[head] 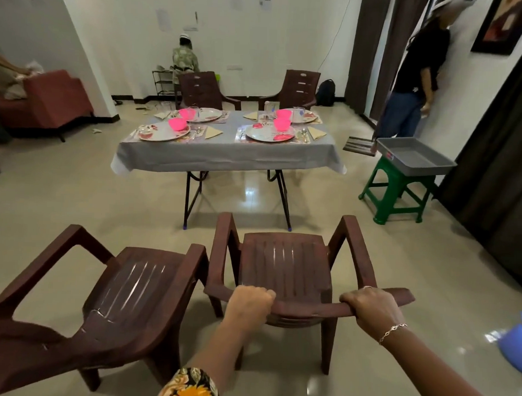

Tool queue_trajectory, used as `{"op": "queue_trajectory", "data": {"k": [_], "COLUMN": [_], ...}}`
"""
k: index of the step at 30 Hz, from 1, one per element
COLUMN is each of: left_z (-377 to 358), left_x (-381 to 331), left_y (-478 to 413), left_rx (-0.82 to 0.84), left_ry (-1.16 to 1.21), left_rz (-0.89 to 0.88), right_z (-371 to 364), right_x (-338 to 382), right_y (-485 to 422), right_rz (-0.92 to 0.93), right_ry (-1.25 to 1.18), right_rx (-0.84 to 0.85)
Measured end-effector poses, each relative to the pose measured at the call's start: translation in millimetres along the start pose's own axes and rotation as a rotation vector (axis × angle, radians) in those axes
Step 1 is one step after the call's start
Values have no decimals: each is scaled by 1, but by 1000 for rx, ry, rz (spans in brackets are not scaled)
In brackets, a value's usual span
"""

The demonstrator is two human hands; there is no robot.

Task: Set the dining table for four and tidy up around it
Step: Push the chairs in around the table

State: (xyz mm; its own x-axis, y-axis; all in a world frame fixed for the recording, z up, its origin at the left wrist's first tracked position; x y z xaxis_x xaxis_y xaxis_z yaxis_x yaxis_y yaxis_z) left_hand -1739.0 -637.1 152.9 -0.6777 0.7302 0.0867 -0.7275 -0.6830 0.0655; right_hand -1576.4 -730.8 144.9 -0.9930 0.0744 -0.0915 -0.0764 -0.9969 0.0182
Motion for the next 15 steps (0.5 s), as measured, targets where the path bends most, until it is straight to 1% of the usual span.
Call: {"op": "queue_trajectory", "data": {"k": [6,10,13,15], "left_z": [4,7,10,13], "left_x": [27,33,29,29], "left_y": [-44,-74,-94,-108], "left_rx": [-1,-3,-11,-26], "left_ry": [-40,-55,-37,-35], "left_rz": [30,46,49,52], "right_z": [2,1,-2,3], "right_x": [-11,-28,-44,-51], "right_y": [-47,-76,-92,-103], "right_rz": [-12,25,50,83], "right_ry": [-12,73,27,12], "right_rx": [-45,-66,-41,-79]}}
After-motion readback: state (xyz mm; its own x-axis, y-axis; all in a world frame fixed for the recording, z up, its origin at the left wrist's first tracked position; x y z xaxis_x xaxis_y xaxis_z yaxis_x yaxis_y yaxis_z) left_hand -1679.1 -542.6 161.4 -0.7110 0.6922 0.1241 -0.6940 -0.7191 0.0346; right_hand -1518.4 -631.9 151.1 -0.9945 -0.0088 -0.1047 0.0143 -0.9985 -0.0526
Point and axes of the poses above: each hand's wrist, its own y-axis away from the middle knuckle, its own z-axis out of the back of the hand, x = y × z, the point moved 10 cm from there along -y, towards the middle knuckle, and after that the axes turned 10 degrees about z, right-handed, at the moved point
